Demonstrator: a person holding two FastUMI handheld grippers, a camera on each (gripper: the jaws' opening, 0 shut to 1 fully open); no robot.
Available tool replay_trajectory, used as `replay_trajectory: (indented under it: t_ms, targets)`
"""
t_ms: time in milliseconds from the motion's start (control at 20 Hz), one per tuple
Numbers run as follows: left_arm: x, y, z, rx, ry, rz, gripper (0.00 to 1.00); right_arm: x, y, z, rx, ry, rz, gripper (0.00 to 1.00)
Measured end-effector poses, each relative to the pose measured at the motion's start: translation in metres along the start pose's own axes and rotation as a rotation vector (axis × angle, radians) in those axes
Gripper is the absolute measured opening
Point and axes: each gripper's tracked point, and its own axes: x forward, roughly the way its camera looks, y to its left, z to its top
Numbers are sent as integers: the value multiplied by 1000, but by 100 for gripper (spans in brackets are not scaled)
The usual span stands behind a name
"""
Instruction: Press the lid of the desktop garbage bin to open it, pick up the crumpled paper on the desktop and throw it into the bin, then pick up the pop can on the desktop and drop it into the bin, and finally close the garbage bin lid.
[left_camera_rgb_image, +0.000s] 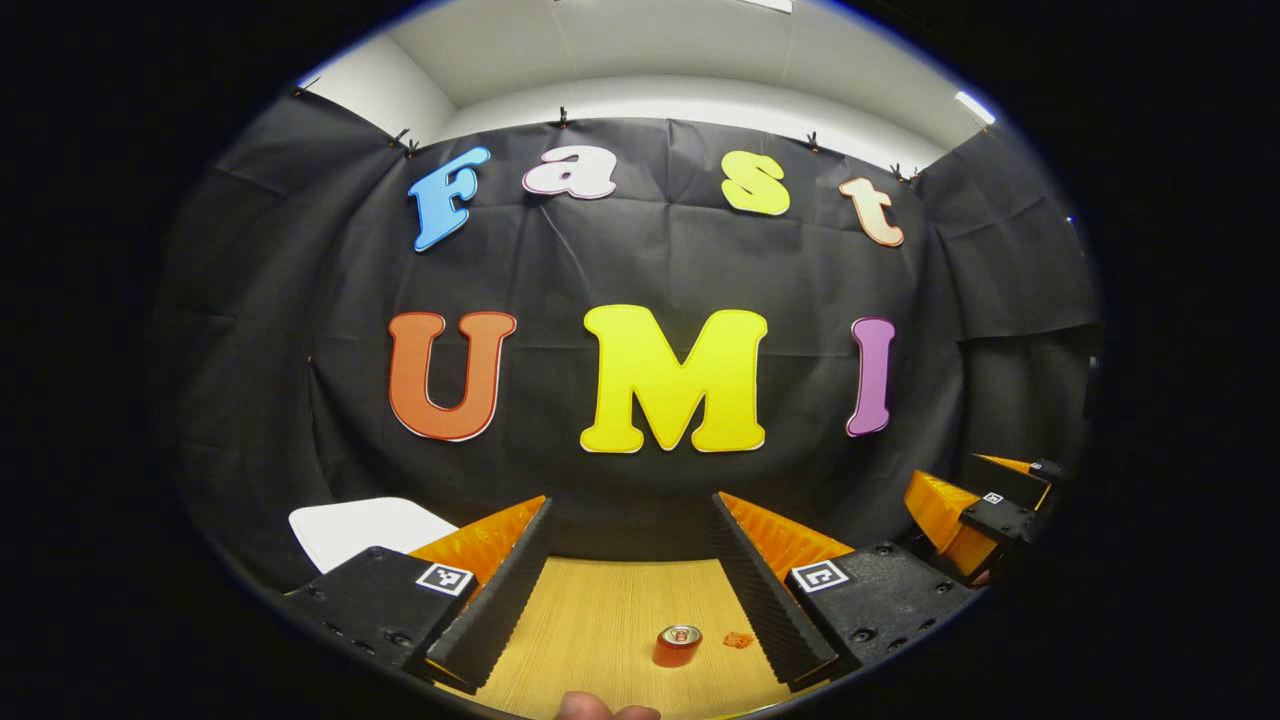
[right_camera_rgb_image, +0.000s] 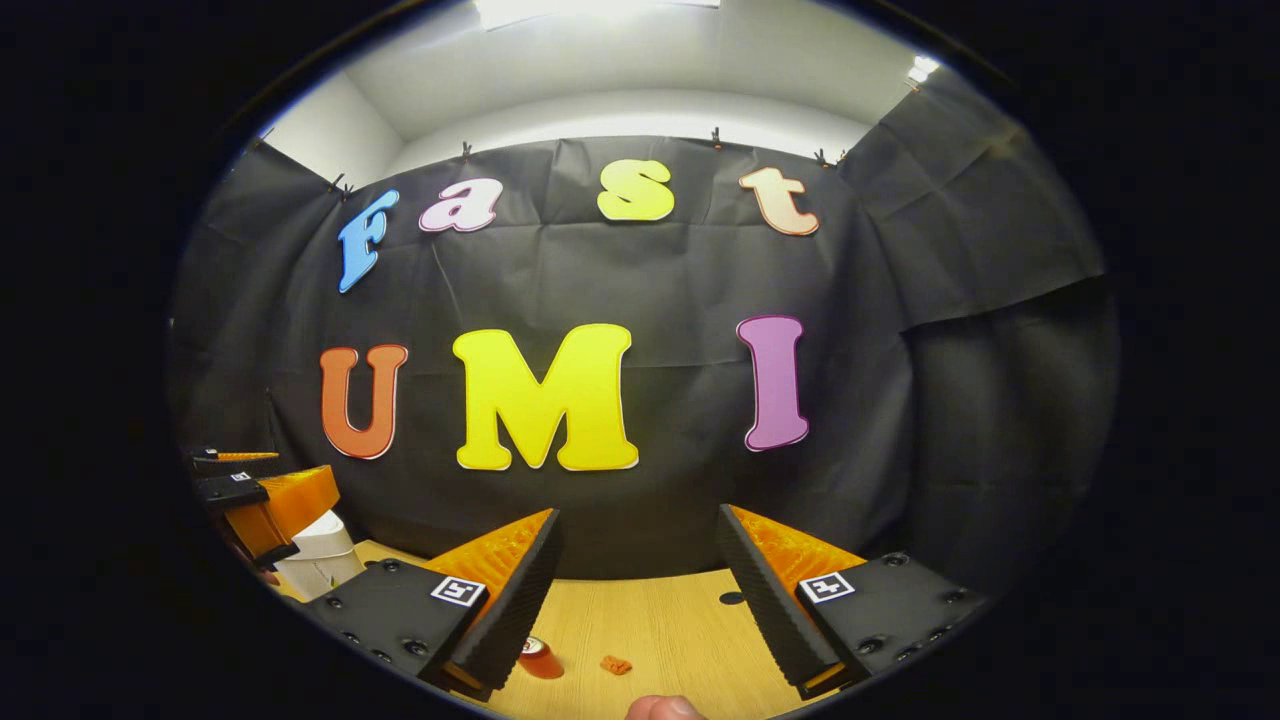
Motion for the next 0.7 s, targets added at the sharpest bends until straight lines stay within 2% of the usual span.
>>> replay_trajectory:
  t_ms: [700]
  targets:
    - [9,-1,-2,11,4,13,99,2,-11,-4,12,8,-28,98]
